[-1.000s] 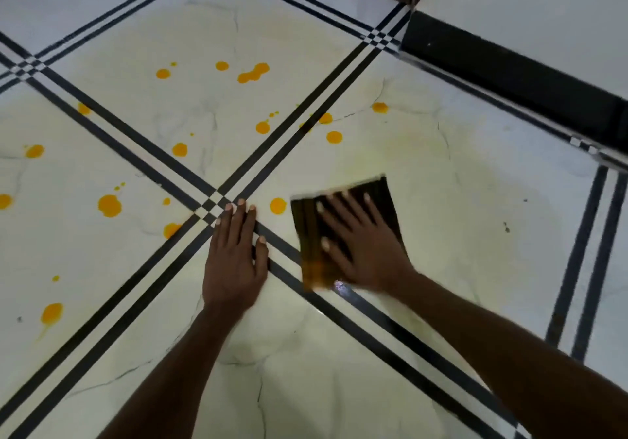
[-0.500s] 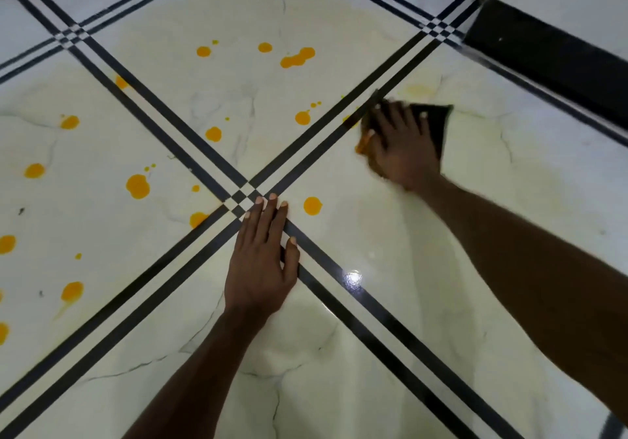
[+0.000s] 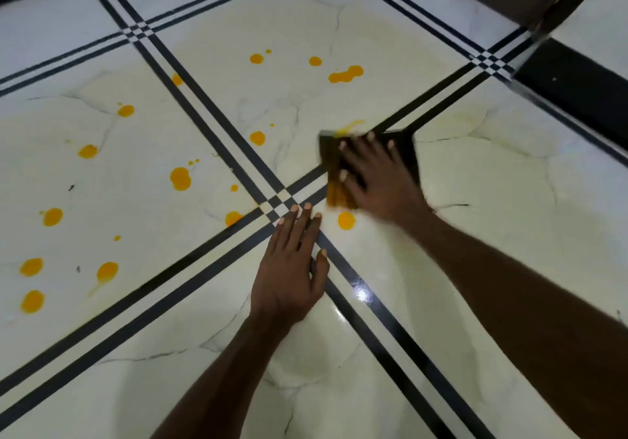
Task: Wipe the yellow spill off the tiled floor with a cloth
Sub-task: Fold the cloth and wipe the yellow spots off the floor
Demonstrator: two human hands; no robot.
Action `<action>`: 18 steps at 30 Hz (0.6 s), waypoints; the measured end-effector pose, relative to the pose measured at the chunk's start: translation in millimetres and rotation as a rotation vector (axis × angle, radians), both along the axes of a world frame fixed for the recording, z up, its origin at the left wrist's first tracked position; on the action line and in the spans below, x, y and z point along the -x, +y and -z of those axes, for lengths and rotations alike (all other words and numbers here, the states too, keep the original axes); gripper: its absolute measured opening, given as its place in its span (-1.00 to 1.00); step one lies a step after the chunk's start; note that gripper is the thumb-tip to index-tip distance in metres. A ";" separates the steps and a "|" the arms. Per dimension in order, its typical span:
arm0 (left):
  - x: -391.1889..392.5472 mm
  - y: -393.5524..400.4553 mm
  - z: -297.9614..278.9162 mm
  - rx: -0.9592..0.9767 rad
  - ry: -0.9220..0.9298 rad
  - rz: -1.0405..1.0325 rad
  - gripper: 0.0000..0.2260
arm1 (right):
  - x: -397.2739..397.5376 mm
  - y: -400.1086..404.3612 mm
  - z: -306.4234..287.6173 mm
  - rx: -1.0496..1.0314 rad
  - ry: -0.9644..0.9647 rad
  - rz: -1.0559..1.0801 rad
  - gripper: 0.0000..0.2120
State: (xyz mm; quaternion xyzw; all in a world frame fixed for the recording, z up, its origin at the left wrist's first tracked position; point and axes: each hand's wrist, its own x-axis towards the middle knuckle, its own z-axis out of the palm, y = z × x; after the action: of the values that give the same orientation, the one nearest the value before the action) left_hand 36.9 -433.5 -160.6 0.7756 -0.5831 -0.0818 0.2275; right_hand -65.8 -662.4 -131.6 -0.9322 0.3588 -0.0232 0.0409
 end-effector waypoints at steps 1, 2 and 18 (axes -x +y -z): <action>0.4 0.8 -1.4 -0.014 0.005 -0.004 -0.45 | 12.4 27.2 -0.8 -0.022 0.016 -0.104 -0.38; 0.2 1.6 -3.4 -0.023 0.015 -0.003 -0.45 | 32.9 47.2 -4.8 -0.051 0.026 -0.173 -0.38; 2.4 1.8 -8.7 0.046 0.127 -0.070 -0.33 | -7.6 47.4 -2.0 -0.005 0.011 -0.246 -0.42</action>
State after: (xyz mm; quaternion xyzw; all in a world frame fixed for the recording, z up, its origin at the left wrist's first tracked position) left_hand 34.6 -431.7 -151.9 0.7834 -0.5418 -0.1094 0.2843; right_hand -58.2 -615.0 -129.6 -0.9692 0.2421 -0.0121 0.0438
